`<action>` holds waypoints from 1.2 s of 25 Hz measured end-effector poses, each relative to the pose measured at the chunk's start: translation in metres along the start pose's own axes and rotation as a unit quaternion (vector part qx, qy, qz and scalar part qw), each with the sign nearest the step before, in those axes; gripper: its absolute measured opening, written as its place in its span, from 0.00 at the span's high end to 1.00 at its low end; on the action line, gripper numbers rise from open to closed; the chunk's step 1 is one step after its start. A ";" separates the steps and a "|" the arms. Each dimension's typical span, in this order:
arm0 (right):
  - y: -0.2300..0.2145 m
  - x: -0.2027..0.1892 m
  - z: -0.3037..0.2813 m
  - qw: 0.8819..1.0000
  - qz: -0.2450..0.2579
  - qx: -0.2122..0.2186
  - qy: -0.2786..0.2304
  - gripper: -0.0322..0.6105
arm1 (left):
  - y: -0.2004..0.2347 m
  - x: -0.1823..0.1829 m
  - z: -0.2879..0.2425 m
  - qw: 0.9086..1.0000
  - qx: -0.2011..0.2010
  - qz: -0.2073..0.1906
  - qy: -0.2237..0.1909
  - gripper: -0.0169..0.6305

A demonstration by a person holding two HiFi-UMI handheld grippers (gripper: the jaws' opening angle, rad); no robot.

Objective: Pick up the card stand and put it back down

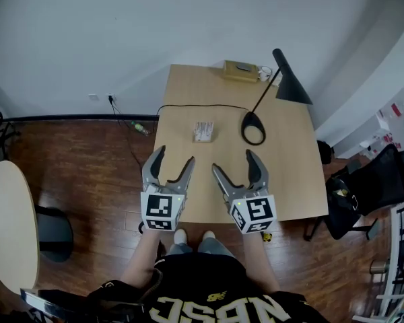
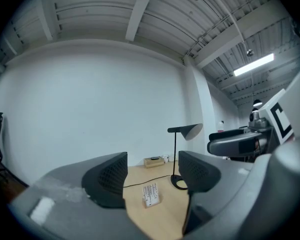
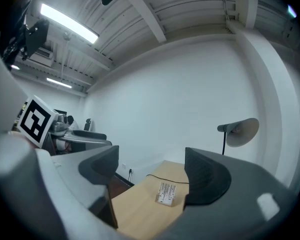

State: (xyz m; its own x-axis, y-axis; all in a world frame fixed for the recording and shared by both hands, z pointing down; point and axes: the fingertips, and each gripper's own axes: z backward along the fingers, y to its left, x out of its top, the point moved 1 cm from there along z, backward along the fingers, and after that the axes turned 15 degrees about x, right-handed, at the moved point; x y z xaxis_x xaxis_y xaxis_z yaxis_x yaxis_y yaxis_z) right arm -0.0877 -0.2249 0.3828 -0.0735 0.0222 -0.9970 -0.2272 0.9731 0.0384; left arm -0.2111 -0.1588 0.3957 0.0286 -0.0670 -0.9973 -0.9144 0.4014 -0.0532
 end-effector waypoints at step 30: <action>-0.076 -0.194 -0.044 0.986 -0.099 0.051 0.127 0.30 | 0.048 -0.165 -0.119 0.973 -0.118 -0.141 0.139 0.33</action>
State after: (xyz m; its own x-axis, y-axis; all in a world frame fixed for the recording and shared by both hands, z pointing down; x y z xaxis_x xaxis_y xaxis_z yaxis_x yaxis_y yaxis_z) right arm -0.0991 -0.3132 0.5759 -0.2811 -0.2157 -0.9351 -0.1644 0.9708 -0.1745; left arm -0.3079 -0.2366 0.5634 0.2124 -0.4019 -0.8907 -0.9540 0.1119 -0.2780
